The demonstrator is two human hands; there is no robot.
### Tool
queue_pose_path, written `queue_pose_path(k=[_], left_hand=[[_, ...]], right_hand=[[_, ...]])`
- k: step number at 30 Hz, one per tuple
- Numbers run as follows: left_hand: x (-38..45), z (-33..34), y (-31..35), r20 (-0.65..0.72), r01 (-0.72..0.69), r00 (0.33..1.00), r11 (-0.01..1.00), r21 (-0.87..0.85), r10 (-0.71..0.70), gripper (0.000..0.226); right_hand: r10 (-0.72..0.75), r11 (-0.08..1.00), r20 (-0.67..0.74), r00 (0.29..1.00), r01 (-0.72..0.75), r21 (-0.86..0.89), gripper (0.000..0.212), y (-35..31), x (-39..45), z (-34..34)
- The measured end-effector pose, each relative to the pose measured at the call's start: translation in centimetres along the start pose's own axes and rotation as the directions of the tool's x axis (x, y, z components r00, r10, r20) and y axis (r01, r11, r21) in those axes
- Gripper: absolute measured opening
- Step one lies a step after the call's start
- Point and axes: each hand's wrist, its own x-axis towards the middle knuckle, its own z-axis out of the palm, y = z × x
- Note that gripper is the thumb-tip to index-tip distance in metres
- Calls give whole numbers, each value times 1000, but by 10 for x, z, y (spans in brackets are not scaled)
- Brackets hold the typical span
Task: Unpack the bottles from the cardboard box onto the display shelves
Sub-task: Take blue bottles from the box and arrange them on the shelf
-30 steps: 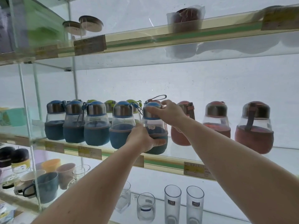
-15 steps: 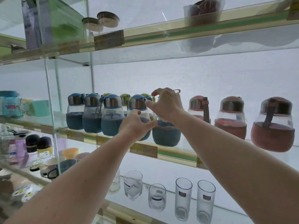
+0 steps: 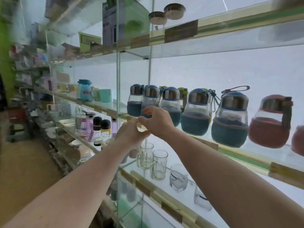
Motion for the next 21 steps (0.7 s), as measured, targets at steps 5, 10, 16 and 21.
queue_pose_path(k=[5,10,16,21], left_hand=[[-30,-26,-73,68,203,977,979,16,-203,62],[-65,-47,-128,61,369,927,929,42,-371,66],[-90,-49,-164,38,456,889,890,-10,-456,53],[-111,-23,-210,96,551,831,834,-5,-548,50]], right_hand=[[27,994,176,984,-46,103,34,-19,-7,60],[6,989,299,954,-51,142,33,-38,-17,109],[14,981,420,907,-93,169,27,-48,-37,168],[74,977,542,837,-169,128,30,-30,-60,222]])
